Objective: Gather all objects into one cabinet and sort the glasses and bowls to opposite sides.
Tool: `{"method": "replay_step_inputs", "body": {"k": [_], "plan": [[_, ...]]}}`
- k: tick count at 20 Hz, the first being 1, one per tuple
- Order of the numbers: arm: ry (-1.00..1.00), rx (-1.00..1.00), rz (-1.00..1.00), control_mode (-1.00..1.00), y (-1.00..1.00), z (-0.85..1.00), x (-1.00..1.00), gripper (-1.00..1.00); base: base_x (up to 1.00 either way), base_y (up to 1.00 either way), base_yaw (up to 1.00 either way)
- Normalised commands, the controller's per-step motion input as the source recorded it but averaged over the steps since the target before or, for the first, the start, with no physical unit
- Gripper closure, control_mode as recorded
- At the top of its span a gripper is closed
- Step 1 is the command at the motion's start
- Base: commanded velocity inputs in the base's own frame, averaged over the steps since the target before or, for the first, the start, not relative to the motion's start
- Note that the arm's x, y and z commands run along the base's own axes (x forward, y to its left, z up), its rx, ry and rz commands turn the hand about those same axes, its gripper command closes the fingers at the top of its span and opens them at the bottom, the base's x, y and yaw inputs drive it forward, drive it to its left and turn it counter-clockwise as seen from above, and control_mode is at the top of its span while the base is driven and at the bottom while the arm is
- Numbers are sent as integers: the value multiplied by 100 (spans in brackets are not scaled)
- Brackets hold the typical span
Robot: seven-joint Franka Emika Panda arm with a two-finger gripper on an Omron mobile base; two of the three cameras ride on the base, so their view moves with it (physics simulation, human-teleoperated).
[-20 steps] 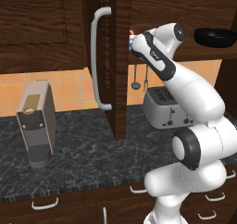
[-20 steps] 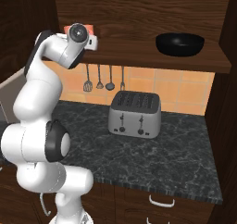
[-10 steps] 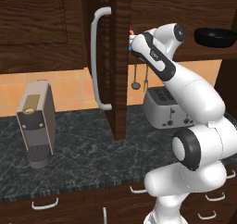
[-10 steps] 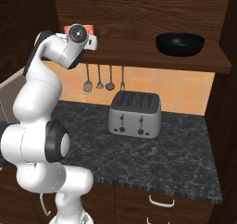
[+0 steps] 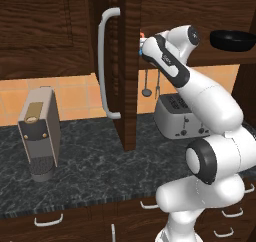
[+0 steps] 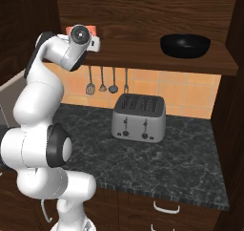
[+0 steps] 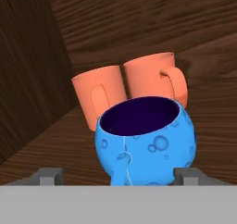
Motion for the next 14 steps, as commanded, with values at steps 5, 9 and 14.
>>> {"method": "replay_step_inputs", "body": {"k": [5,9,14], "plan": [[-13,-3,0,-100,-1,27,-43,-100,0,0,0],[-16,-15,-4,-100,-10,36,-92,-100,0,0,0],[-8,-13,-15,-100,-43,10,-100,-100,0,0,0]]}}
